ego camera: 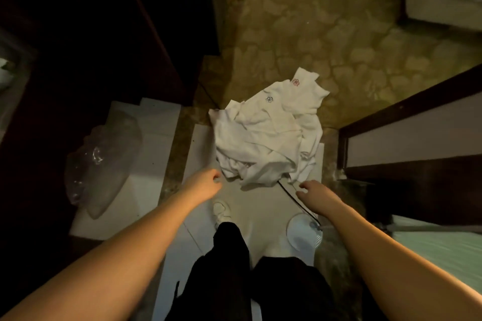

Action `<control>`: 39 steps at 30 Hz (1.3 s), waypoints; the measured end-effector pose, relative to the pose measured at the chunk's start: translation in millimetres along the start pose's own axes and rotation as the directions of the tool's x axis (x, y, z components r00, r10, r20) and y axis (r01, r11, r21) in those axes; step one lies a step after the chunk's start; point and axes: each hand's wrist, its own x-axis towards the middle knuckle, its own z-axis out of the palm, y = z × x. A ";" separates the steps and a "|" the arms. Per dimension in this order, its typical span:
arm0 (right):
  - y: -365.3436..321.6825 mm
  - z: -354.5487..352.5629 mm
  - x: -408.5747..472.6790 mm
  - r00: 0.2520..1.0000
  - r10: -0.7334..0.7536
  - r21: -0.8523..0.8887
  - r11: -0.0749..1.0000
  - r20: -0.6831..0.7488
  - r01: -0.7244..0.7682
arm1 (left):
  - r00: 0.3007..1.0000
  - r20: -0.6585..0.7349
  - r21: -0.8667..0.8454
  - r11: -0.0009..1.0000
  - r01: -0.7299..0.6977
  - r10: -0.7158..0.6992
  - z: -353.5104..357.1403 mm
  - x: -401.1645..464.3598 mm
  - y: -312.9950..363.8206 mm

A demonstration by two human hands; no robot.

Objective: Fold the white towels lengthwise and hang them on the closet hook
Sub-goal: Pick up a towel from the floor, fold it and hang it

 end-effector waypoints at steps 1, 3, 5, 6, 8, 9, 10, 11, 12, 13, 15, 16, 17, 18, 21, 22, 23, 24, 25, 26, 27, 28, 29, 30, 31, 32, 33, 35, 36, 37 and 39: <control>-5.1 -3.3 17.2 1.000 -0.008 0.025 1.000 -0.002 0.008 | 1.000 0.014 0.002 1.000 0.010 -0.010 -3.1 18.0 -1.3; -12.4 -6.2 52.7 1.000 -0.032 0.058 0.998 -0.002 0.032 | 0.999 0.032 -0.008 0.999 0.034 -0.034 -6.6 53.6 -3.0; -13.8 -6.1 92.3 0.999 -0.042 0.087 0.995 0.000 0.042 | 0.998 0.038 -0.030 0.998 0.051 -0.049 -5.1 91.5 -2.2; -13.0 -5.8 114.0 0.999 -0.045 0.097 0.994 0.002 0.045 | 0.998 0.037 -0.049 0.997 0.059 -0.057 -2.3 111.9 -1.1; -9.5 -5.3 157.6 0.999 -0.042 0.123 0.992 0.000 0.042 | 0.996 0.039 -0.109 0.990 0.090 -0.086 8.1 152.2 1.1; -6.8 -5.7 180.5 0.999 -0.038 0.139 0.990 -0.011 0.039 | 0.993 0.040 -0.153 0.982 0.113 -0.108 15.6 172.9 2.4; -3.9 -6.2 204.0 0.999 -0.034 0.150 0.988 -0.024 0.037 | 0.991 0.041 -0.199 0.971 0.135 -0.130 23.9 193.6 3.7; -0.7 -6.7 227.4 0.999 -0.029 0.156 0.987 -0.036 0.034 | 0.988 0.044 -0.239 0.959 0.153 -0.147 33.1 214.5 5.0; 3.2 -6.8 251.3 0.999 -0.024 0.155 0.987 -0.048 0.032 | 0.986 0.048 -0.271 0.948 0.166 -0.159 42.6 235.7 6.7; 7.2 -6.6 275.1 0.998 -0.020 0.148 0.989 -0.060 0.028 | 0.983 0.057 -0.296 0.938 0.183 -0.174 52.0 256.9 8.7; 13.7 -5.5 319.8 0.997 -0.011 0.138 0.990 -0.080 0.022 | 0.975 0.074 -0.332 0.917 0.222 -0.209 70.9 296.2 12.0; 16.1 -5.0 340.7 0.995 -0.011 0.140 0.990 -0.096 0.024 | 0.972 0.079 -0.350 0.907 0.235 -0.222 80.3 314.9 13.5; 17.9 -4.5 360.4 0.993 -0.015 0.147 0.989 -0.119 0.033 | 0.970 0.075 -0.369 0.897 0.243 -0.232 89.6 332.5 15.1; 18.9 -3.7 378.4 0.989 -0.023 0.157 0.986 -0.146 0.046 | 0.968 0.065 -0.386 0.888 0.249 -0.243 98.4 349.3 16.8; 20.5 0.1 424.2 0.973 -0.041 0.198 0.976 -0.226 0.087 | 0.962 0.027 -0.442 0.860 0.255 -0.272 120.3 395.0 23.9; 21.0 2.5 436.9 0.970 -0.040 0.213 0.972 -0.241 0.094 | 0.959 0.023 -0.482 0.837 0.259 -0.284 126.5 409.1 26.1; 21.4 5.5 448.4 0.968 -0.038 0.228 0.969 -0.249 0.097 | 0.957 0.028 -0.536 0.803 0.259 -0.289 131.7 421.9 28.4; 21.8 8.8 458.6 0.968 -0.034 0.241 0.966 -0.250 0.097 | 0.958 0.035 -0.593 0.766 0.249 -0.285 136.4 432.9 30.6; 21.9 12.4 467.6 0.968 -0.031 0.243 0.965 -0.249 0.094 | 0.961 0.042 -0.639 0.732 0.238 -0.275 140.3 443.1 31.8; 22.0 16.4 475.1 0.967 -0.031 0.229 0.969 -0.255 0.092 | 0.962 0.049 -0.668 0.708 0.231 -0.267 143.9 451.7 32.5; 21.9 20.3 481.5 0.962 -0.034 0.204 0.975 -0.271 0.092 | 0.963 0.049 -0.683 0.695 0.227 -0.267 146.3 458.7 32.2; 21.9 24.1 486.4 0.954 -0.036 0.181 0.979 -0.297 0.094 | 0.960 0.037 -0.686 0.692 0.225 -0.276 148.1 463.6 31.2; 22.2 27.4 489.7 0.944 -0.037 0.169 0.981 -0.328 0.097 | 0.957 0.016 -0.681 0.698 0.222 -0.289 149.3 467.0 29.4; 22.6 30.1 492.0 0.932 -0.039 0.168 0.980 -0.359 0.106 | 0.956 -0.003 -0.668 0.712 0.216 -0.293 150.0 469.1 27.2; 23.4 31.8 492.8 0.921 -0.044 0.172 0.978 -0.387 0.119 | 0.959 -0.010 -0.652 0.729 0.208 -0.283 151.2 468.9 25.5; 24.6 32.4 492.9 0.913 -0.045 0.178 0.976 -0.405 0.128 | 0.965 -0.007 -0.639 0.744 0.198 -0.263 152.9 466.7 24.2; 26.4 32.0 491.7 0.910 -0.038 0.190 0.974 -0.412 0.126 | 0.970 0.005 -0.631 0.752 0.191 -0.243 155.0 461.9 23.3; 31.4 28.2 484.5 0.919 0.003 0.251 0.962 -0.394 0.104 | 0.974 0.029 -0.635 0.748 0.192 -0.225 158.7 446.4 21.1; 34.1 25.3 477.4 0.928 0.026 0.288 0.953 -0.373 0.089 | 0.974 0.036 -0.645 0.739 0.195 -0.225 159.5 435.5 19.7; 36.5 21.5 467.9 0.937 0.039 0.316 0.946 -0.348 0.078 | 0.973 0.038 -0.658 0.727 0.197 -0.229 159.1 423.6 18.1; 40.5 14.5 442.7 0.951 0.039 0.350 0.934 -0.306 0.075 | 0.969 0.037 -0.684 0.700 0.203 -0.245 155.1 397.5 13.1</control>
